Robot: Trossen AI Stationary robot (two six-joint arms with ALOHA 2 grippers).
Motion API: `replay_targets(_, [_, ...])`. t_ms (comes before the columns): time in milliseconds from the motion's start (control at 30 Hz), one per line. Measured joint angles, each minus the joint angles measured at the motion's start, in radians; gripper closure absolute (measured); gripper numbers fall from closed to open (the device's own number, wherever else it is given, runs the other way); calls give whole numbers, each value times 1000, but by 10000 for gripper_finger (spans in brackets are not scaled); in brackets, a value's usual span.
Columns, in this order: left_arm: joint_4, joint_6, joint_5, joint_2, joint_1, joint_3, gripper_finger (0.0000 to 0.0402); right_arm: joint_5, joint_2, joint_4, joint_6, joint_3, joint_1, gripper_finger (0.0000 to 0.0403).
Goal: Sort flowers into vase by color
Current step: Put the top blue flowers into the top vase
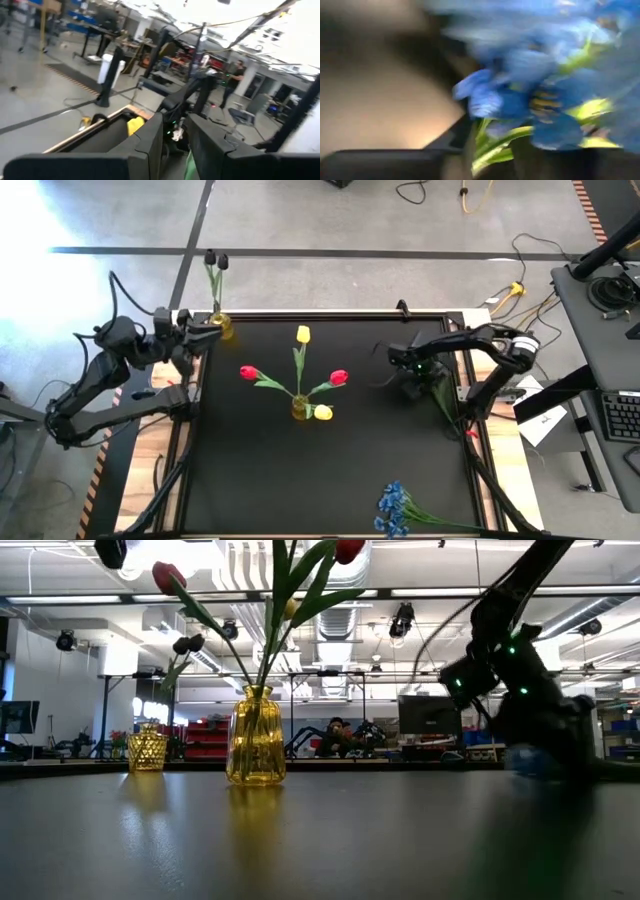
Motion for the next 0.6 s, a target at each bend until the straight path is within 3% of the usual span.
replay_targets(100, [0,-17,-20,15,0,-24,322,-1,-72,51,-14,14,0,377])
replay_targets(333, [0,-14,-53,75,0,-59,285,-6,-256,208,4,103,10,388])
replay_targets(467, [-13,-11,-96,111,0,-50,262,-19,-338,470,1,163,18,389])
replay_targets(600, [-177,25,-165,125,0,-11,264,-97,-345,828,-10,188,0,390])
